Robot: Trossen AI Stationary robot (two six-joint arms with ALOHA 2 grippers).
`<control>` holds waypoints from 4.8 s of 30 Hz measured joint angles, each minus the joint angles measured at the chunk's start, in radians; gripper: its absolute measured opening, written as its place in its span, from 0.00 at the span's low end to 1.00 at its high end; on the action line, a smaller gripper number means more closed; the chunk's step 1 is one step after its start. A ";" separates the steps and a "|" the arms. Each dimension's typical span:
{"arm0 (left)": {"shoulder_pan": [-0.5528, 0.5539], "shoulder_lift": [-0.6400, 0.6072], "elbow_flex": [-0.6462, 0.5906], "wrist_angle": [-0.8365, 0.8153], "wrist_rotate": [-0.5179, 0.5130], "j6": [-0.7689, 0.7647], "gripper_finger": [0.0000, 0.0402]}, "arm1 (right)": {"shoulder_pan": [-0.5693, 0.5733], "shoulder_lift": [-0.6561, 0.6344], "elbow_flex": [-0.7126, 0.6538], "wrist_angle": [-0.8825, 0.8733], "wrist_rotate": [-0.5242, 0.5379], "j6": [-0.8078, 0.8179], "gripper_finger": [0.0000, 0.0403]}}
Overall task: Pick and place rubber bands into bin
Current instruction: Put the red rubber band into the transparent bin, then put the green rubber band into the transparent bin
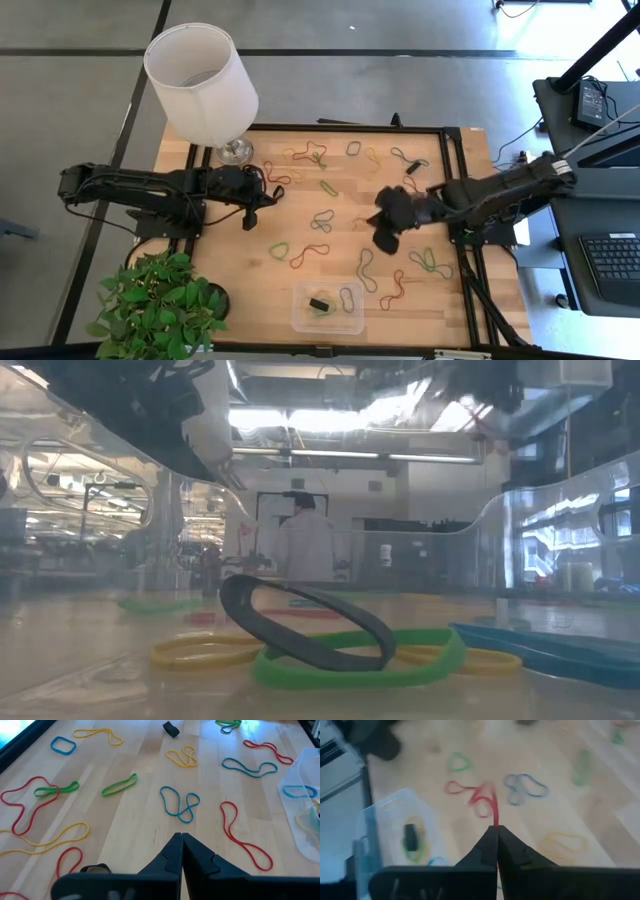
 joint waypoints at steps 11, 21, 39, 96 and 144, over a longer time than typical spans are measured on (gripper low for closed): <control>0.000 0.000 0.000 -0.007 -0.004 0.000 0.00 | 0.145 0.414 0.399 0.002 0.067 -0.001 0.00; 0.000 0.000 0.000 -0.007 -0.004 0.000 0.01 | 0.184 0.721 0.695 -0.114 0.010 0.162 0.00; 0.000 0.000 0.000 -0.008 -0.004 0.000 0.00 | 0.319 0.877 0.705 -0.186 -0.235 0.498 0.01; -0.252 0.510 0.371 -0.318 -0.103 -0.147 0.10 | 0.322 -0.156 -0.447 0.131 -0.005 0.200 0.01; -0.386 0.707 0.725 -0.717 -0.200 -0.522 0.00 | 0.256 -0.454 -0.626 0.138 -0.005 -0.163 0.01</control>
